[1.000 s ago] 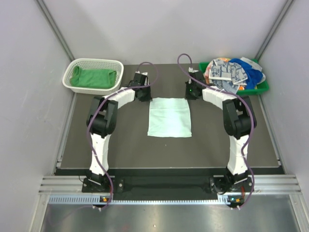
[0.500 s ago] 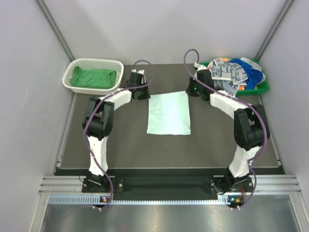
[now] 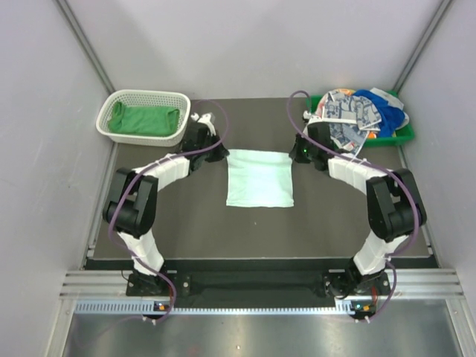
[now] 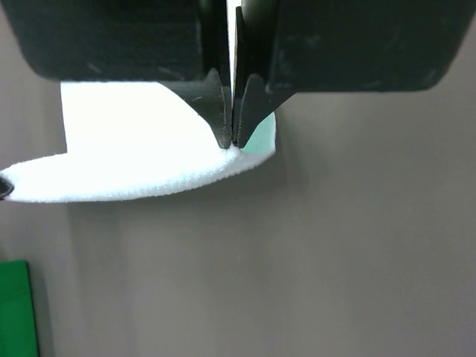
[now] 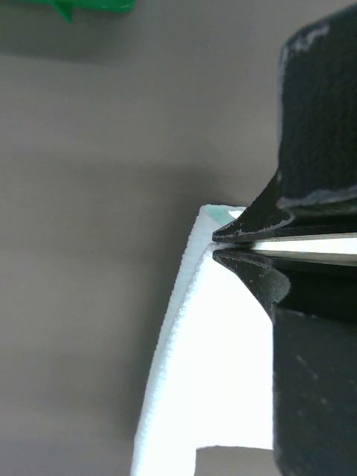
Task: Fold and stack the towels
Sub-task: Fold the towel
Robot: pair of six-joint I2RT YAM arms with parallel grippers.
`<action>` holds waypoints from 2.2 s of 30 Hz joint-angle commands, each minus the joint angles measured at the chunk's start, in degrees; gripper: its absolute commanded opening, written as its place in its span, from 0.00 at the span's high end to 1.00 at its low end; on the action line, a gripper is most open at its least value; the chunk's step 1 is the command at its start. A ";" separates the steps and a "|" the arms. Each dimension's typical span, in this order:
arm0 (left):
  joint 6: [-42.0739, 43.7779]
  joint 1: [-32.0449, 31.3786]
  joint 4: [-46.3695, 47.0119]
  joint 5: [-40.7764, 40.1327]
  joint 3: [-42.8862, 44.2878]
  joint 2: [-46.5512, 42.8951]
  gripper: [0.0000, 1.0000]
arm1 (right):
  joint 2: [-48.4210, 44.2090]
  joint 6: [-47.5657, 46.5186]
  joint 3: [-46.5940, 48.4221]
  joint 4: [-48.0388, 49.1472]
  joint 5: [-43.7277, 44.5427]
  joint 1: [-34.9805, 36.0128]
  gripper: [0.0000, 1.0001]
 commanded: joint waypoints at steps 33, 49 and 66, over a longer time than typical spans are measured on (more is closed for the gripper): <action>-3.58 -4.00 15.04 2.88 -33.02 -23.57 1.00 | -22.51 7.19 -26.75 9.46 0.04 4.13 0.95; -3.85 -4.27 9.08 2.18 -33.37 -28.13 0.58 | -29.19 9.21 -30.01 7.53 1.00 5.54 0.70; -5.52 -9.98 -9.30 -9.78 -21.24 -19.09 0.58 | -21.90 9.65 -22.80 -2.93 10.49 12.30 0.61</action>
